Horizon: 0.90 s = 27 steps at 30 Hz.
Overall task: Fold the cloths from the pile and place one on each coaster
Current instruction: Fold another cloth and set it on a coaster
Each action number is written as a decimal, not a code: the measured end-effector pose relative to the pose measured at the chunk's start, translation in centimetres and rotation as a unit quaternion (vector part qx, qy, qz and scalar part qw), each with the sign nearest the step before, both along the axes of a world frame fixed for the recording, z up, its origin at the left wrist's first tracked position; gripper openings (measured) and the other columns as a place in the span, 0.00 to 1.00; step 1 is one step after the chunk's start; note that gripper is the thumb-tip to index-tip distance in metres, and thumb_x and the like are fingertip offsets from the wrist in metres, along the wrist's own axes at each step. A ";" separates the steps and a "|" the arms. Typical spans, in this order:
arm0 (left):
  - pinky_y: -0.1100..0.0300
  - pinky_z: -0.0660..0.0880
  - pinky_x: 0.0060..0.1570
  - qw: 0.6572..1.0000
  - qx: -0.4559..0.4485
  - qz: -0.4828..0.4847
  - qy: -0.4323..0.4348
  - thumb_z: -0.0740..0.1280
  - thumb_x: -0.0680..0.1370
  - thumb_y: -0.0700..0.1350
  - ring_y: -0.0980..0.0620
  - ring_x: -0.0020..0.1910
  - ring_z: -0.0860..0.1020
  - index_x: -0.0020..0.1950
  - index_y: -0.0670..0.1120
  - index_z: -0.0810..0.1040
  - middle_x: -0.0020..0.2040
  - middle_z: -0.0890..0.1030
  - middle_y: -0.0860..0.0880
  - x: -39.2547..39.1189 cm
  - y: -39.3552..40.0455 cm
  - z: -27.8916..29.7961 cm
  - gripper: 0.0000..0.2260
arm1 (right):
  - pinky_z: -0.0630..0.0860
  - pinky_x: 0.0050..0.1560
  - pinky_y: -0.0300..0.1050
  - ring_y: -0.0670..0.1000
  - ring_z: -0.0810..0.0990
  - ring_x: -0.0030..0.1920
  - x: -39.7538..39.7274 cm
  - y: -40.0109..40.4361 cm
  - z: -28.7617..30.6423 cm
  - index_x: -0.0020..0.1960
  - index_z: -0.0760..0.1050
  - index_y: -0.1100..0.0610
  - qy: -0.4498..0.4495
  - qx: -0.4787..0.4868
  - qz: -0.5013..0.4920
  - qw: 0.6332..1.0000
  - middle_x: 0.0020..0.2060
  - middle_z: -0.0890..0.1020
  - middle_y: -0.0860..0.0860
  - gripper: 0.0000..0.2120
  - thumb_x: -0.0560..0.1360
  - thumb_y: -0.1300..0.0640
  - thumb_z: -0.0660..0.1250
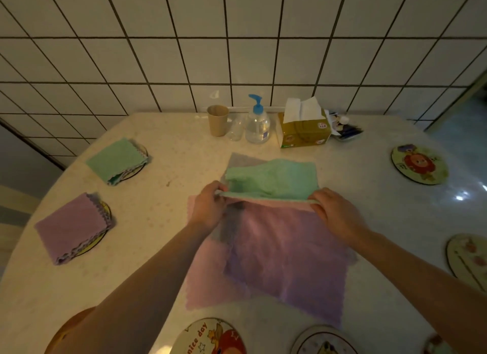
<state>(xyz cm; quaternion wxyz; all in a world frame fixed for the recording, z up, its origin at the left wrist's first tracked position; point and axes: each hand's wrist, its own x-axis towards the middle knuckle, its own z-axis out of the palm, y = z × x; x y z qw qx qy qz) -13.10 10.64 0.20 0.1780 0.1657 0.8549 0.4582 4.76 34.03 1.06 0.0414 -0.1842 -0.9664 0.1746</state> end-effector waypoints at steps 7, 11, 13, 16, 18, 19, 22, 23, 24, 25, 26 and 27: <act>0.71 0.69 0.39 0.985 0.047 0.024 0.165 0.64 0.73 0.32 0.56 0.41 0.75 0.46 0.45 0.79 0.41 0.80 0.51 -3.2 -3.7 7.3 0.09 | 0.66 0.46 0.35 0.50 0.78 0.47 -3.1 -5.3 6.4 0.56 0.76 0.60 0.173 -0.096 -0.091 0.976 0.48 0.82 0.54 0.10 0.77 0.61 0.62; 0.74 0.67 0.40 0.966 0.048 0.005 0.252 0.65 0.74 0.33 0.59 0.42 0.73 0.49 0.43 0.78 0.43 0.79 0.50 -3.2 -10.3 10.4 0.08 | 0.66 0.46 0.33 0.44 0.74 0.45 -3.5 -10.7 8.3 0.56 0.76 0.58 0.218 -0.104 -0.040 0.970 0.46 0.80 0.49 0.09 0.76 0.62 0.63; 0.71 0.67 0.42 0.958 0.021 0.000 0.286 0.65 0.75 0.33 0.57 0.44 0.74 0.51 0.42 0.79 0.45 0.79 0.50 -2.5 -14.7 10.7 0.08 | 0.65 0.48 0.31 0.46 0.75 0.46 -3.2 -13.9 8.2 0.55 0.77 0.60 0.220 -0.112 -0.003 0.969 0.47 0.81 0.54 0.09 0.75 0.65 0.64; 0.65 0.69 0.48 0.948 -0.035 -0.022 0.315 0.67 0.74 0.32 0.56 0.46 0.74 0.53 0.41 0.79 0.47 0.78 0.51 -0.5 -22.2 9.7 0.09 | 0.69 0.52 0.36 0.52 0.79 0.50 -2.1 -19.5 6.9 0.55 0.76 0.61 0.188 -0.135 0.028 0.973 0.50 0.81 0.56 0.10 0.74 0.64 0.64; 0.62 0.71 0.47 0.948 -0.061 -0.037 0.310 0.68 0.73 0.32 0.55 0.45 0.74 0.52 0.43 0.79 0.46 0.77 0.52 1.3 -27.0 8.1 0.10 | 0.69 0.52 0.35 0.52 0.79 0.52 -0.7 -23.4 5.5 0.56 0.77 0.60 0.159 -0.143 0.032 0.976 0.51 0.82 0.55 0.10 0.74 0.63 0.65; 0.61 0.72 0.47 0.953 -0.069 -0.036 0.294 0.68 0.73 0.32 0.54 0.45 0.75 0.52 0.44 0.79 0.46 0.78 0.52 2.6 -29.6 7.1 0.11 | 0.67 0.52 0.33 0.51 0.78 0.52 0.2 -25.8 4.7 0.56 0.77 0.60 0.149 -0.147 0.042 0.977 0.52 0.81 0.56 0.11 0.74 0.64 0.65; 0.64 0.72 0.49 0.970 -0.087 -0.037 0.223 0.68 0.71 0.30 0.52 0.47 0.77 0.51 0.44 0.80 0.48 0.81 0.49 6.5 -35.7 3.6 0.13 | 0.64 0.54 0.31 0.47 0.75 0.53 3.5 -31.5 2.4 0.57 0.77 0.62 0.109 -0.155 0.065 0.980 0.54 0.80 0.55 0.12 0.75 0.65 0.65; 0.66 0.71 0.49 0.975 -0.090 -0.044 0.198 0.68 0.70 0.29 0.52 0.47 0.78 0.51 0.44 0.80 0.48 0.81 0.49 7.8 -37.5 2.3 0.14 | 0.65 0.56 0.33 0.48 0.76 0.54 4.8 -33.0 1.4 0.58 0.77 0.62 0.087 -0.151 0.065 0.983 0.55 0.80 0.55 0.12 0.75 0.64 0.65; 0.68 0.70 0.49 0.978 -0.096 -0.054 0.174 0.68 0.69 0.29 0.51 0.47 0.79 0.51 0.44 0.80 0.48 0.81 0.49 9.1 -39.4 1.1 0.15 | 0.66 0.57 0.36 0.50 0.77 0.56 6.2 -34.6 0.2 0.58 0.77 0.61 0.062 -0.147 0.063 0.985 0.56 0.80 0.55 0.12 0.75 0.62 0.64; 0.70 0.69 0.48 0.980 -0.106 -0.063 0.157 0.67 0.68 0.28 0.51 0.47 0.79 0.51 0.44 0.80 0.48 0.81 0.48 10.0 -40.9 0.0 0.16 | 0.66 0.58 0.38 0.52 0.77 0.58 7.4 -35.8 -0.9 0.58 0.77 0.60 0.039 -0.144 0.061 0.987 0.58 0.80 0.55 0.13 0.75 0.60 0.63; 0.71 0.68 0.48 0.980 -0.116 -0.075 0.144 0.67 0.67 0.28 0.50 0.47 0.79 0.50 0.44 0.80 0.48 0.82 0.48 11.1 -42.5 -1.1 0.16 | 0.65 0.60 0.39 0.53 0.77 0.60 8.7 -37.1 -1.9 0.59 0.77 0.59 0.016 -0.141 0.062 0.988 0.59 0.79 0.54 0.14 0.74 0.59 0.61; 0.72 0.68 0.48 0.979 -0.125 -0.087 0.137 0.68 0.67 0.28 0.50 0.48 0.80 0.50 0.44 0.80 0.48 0.82 0.48 11.9 -43.7 -2.0 0.17 | 0.65 0.60 0.39 0.52 0.76 0.61 9.9 -38.2 -2.8 0.59 0.77 0.58 0.000 -0.141 0.063 0.988 0.60 0.78 0.53 0.14 0.74 0.59 0.61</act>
